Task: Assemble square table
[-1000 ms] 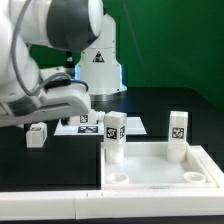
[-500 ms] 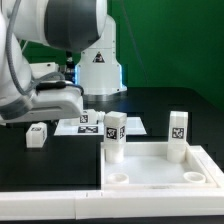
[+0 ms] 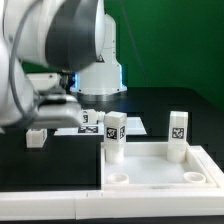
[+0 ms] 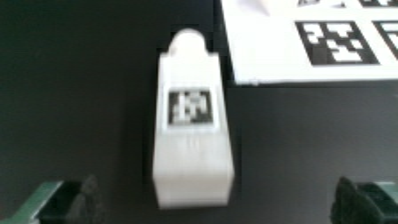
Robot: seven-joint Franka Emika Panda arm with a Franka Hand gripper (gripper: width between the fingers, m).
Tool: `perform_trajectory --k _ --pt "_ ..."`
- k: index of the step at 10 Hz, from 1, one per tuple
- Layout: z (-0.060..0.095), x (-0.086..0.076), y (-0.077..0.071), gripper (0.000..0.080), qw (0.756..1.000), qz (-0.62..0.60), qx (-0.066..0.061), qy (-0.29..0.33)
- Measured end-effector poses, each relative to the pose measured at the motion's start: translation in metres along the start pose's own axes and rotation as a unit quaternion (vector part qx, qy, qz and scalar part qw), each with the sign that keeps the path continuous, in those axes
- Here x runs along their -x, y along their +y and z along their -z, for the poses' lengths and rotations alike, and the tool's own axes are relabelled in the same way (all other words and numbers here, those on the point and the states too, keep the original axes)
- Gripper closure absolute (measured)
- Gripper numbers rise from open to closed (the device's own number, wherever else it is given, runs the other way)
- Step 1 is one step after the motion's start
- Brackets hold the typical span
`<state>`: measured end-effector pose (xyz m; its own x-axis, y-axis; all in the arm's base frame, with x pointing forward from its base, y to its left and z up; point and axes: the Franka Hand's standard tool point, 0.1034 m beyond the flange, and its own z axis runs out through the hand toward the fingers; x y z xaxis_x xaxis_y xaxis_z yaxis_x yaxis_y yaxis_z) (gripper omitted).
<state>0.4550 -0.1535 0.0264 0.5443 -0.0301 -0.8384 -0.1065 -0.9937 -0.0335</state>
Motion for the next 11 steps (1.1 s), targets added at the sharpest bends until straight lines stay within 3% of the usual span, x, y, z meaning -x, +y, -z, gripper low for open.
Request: perform_trajectory --k 4,6,7,8,9,10,11 --pt "-0.003 0.000 0.001 0.0150 1.000 0.001 0.000 -0.002" --pt "-0.035 0.003 0.004 0.0150 1.000 -0.005 -0.007 -0.021" --pt "-0.044 0.004 0.002 0.0150 1.000 -0.003 -0.006 -0.019" --pt "-0.043 0.004 0.002 0.0150 1.000 -0.003 -0.006 -0.020" --pt "-0.043 0.004 0.002 0.0273 1.000 -0.002 -0.006 -0.020" --pt "-0.043 0.004 0.002 0.0273 1.000 -0.002 -0.006 -0.020" --pt "-0.044 0.004 0.002 0.0410 1.000 -0.002 -0.006 -0.020"
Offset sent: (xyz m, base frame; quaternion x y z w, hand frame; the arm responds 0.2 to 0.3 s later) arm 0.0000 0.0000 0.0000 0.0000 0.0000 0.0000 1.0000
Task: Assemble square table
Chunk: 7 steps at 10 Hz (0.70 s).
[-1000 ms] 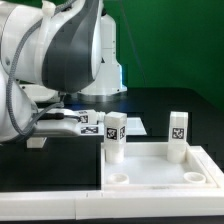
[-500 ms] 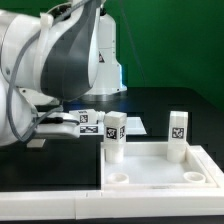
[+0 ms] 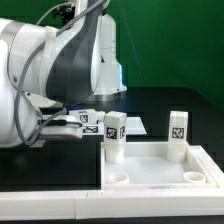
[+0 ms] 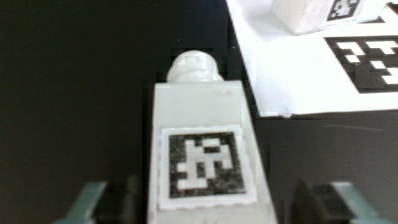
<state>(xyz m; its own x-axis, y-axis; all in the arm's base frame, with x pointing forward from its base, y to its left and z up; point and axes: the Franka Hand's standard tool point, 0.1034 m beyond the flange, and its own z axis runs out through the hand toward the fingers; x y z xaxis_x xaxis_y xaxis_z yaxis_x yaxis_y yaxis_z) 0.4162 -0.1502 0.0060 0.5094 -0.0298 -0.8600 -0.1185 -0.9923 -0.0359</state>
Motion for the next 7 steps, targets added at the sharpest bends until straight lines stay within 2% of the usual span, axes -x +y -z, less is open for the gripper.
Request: perform_trajectory --k 1,2,3,4,5,6,7 --pt "0.000 0.000 0.000 0.0515 1.000 0.000 0.000 0.001" --pt "0.004 0.002 -0.003 0.0515 1.000 0.002 0.001 0.002" --pt "0.018 0.012 -0.012 0.0515 1.000 0.007 0.002 -0.009" --pt "0.045 0.020 -0.022 0.0515 1.000 0.012 0.007 -0.005" --pt "0.073 0.023 -0.029 0.0515 0.999 0.015 0.015 0.029" --pt "0.089 0.029 -0.033 0.0515 0.998 0.020 0.019 0.053" --pt "0.097 0.023 -0.033 0.0515 0.994 0.030 0.028 0.101"
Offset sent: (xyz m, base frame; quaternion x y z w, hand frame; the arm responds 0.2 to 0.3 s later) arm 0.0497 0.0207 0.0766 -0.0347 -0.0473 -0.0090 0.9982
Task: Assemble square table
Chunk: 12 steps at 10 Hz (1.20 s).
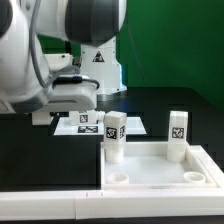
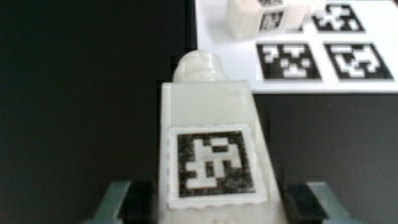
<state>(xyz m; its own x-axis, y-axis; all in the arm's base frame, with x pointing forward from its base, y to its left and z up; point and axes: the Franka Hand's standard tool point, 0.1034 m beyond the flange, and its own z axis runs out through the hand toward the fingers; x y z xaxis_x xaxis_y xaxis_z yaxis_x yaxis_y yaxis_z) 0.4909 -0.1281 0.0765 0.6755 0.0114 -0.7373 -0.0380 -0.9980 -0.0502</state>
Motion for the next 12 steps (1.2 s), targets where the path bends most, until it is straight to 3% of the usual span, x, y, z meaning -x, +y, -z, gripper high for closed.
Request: perform_trajectory --k 1,3,4,5,6,7,10,11,12 --pt "-0.003 0.002 0.001 0.0514 1.000 0.000 0.001 0.022" --pt "0.008 -0.004 0.001 0.0514 0.995 0.002 0.013 0.100" --pt "0.031 0.005 -0.015 0.0514 0.992 0.007 0.015 0.122" --pt "0.064 0.005 -0.036 0.0514 0.986 0.021 -0.009 0.164" --pt "0.096 0.000 -0.047 0.0514 0.973 0.029 -0.035 0.226" --pt "0.103 -0.002 -0.044 0.0514 0.960 0.031 -0.034 0.275" --pt "0.102 -0.004 -0.036 0.0514 0.934 0.018 -0.020 0.355" --pt "0.109 -0.008 -0.039 0.0514 0.920 0.000 -0.021 0.391" --pt "0.118 -0.010 -0.064 0.0514 0.903 -0.001 -0.021 0.429"
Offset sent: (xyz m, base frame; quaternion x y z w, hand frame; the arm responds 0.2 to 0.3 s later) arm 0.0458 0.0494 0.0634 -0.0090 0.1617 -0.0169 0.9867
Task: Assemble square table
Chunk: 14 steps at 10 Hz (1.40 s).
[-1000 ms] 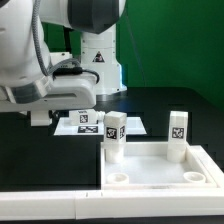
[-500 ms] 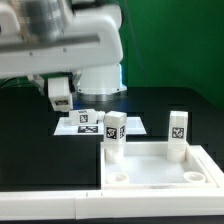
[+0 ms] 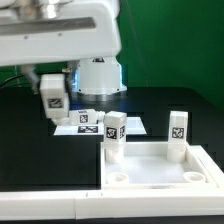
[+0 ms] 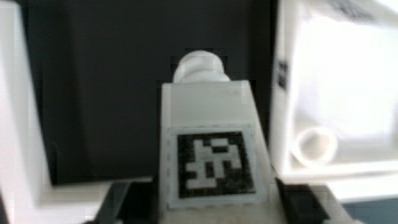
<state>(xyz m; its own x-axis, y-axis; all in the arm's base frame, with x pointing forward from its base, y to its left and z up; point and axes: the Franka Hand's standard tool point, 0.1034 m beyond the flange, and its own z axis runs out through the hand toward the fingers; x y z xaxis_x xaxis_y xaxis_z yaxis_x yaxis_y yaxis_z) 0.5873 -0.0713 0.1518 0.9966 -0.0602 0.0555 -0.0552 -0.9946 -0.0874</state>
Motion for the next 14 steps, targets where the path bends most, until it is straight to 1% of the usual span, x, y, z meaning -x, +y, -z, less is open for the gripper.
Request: perform_trajectory --k 1,2,3,4,5,6,8,9,10,11,12,13,14 --pt "-0.002 -0.008 -0.027 0.0514 0.999 0.000 -0.002 0.048" --pt "-0.001 -0.020 -0.054 0.0514 0.995 -0.033 -0.004 0.094" --pt "0.000 -0.027 -0.087 0.0514 0.988 -0.046 -0.008 0.146" --pt "-0.005 -0.021 -0.100 0.0514 0.985 -0.043 -0.006 0.165" --pt "-0.007 -0.019 -0.097 0.0514 0.983 -0.039 -0.002 0.177" --pt "-0.007 -0.020 -0.097 0.0514 0.982 -0.039 0.000 0.184" --pt "-0.008 -0.019 -0.097 0.0514 0.983 -0.039 0.000 0.182" --pt "-0.010 -0.020 -0.103 0.0514 0.982 -0.047 -0.003 0.184" --pt "-0.022 -0.020 -0.125 0.0514 0.981 -0.054 -0.010 0.188" --pt "-0.035 -0.023 -0.143 0.0514 0.980 -0.048 -0.013 0.193" --pt "-0.044 -0.027 -0.153 0.0514 0.979 -0.040 -0.012 0.199" --pt "-0.053 -0.027 -0.160 0.0514 0.980 -0.035 -0.012 0.196" --pt "-0.058 -0.025 -0.167 0.0514 0.981 -0.031 -0.012 0.193"
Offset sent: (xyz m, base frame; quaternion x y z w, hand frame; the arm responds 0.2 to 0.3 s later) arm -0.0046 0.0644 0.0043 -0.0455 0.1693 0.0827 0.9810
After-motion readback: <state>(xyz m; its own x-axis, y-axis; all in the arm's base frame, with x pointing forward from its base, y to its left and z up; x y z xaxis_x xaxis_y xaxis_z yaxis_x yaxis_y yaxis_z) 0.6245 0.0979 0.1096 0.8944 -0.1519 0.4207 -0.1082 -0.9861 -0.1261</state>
